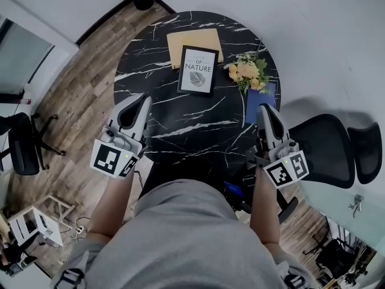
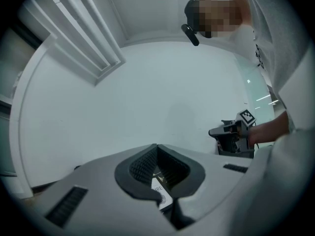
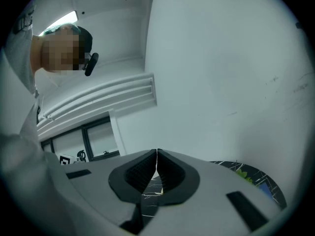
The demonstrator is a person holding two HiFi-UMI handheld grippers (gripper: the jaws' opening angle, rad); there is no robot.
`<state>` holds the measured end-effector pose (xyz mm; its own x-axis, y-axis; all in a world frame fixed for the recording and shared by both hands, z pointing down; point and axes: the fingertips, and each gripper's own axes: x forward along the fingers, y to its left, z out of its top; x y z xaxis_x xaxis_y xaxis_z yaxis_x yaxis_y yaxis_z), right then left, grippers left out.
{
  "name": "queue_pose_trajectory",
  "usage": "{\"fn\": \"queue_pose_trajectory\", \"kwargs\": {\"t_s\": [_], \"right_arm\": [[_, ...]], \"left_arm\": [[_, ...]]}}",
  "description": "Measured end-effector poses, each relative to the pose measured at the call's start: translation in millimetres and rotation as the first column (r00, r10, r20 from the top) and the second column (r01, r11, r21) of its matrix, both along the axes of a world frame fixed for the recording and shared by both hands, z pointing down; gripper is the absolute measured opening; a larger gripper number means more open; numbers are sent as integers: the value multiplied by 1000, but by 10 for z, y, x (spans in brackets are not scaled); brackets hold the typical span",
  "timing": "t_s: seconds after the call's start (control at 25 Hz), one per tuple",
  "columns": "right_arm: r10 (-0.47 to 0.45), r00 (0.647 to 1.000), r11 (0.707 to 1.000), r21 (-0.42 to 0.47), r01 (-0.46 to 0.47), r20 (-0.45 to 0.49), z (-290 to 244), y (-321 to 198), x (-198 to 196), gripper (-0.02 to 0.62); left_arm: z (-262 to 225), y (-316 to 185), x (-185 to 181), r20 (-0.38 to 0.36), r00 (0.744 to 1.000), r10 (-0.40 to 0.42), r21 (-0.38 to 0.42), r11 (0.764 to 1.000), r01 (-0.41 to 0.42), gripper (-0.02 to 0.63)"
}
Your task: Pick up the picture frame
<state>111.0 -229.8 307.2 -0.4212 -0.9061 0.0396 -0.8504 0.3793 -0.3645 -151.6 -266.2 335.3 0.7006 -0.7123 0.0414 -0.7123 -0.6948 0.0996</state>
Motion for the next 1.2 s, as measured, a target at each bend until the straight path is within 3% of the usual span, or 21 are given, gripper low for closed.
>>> {"fn": "queue_pose_trajectory", "kwargs": {"t_s": [0.6, 1.2], "right_arm": [[-53, 999, 998, -18, 53, 10, 164, -200, 168, 26], [-95, 995, 994, -57, 96, 26, 369, -366, 88, 26]], "left_arm": [[179, 27, 113, 9, 999, -52, -24, 998, 52, 6], [325, -79, 146, 34, 998, -44, -57, 997, 46, 6]]}}
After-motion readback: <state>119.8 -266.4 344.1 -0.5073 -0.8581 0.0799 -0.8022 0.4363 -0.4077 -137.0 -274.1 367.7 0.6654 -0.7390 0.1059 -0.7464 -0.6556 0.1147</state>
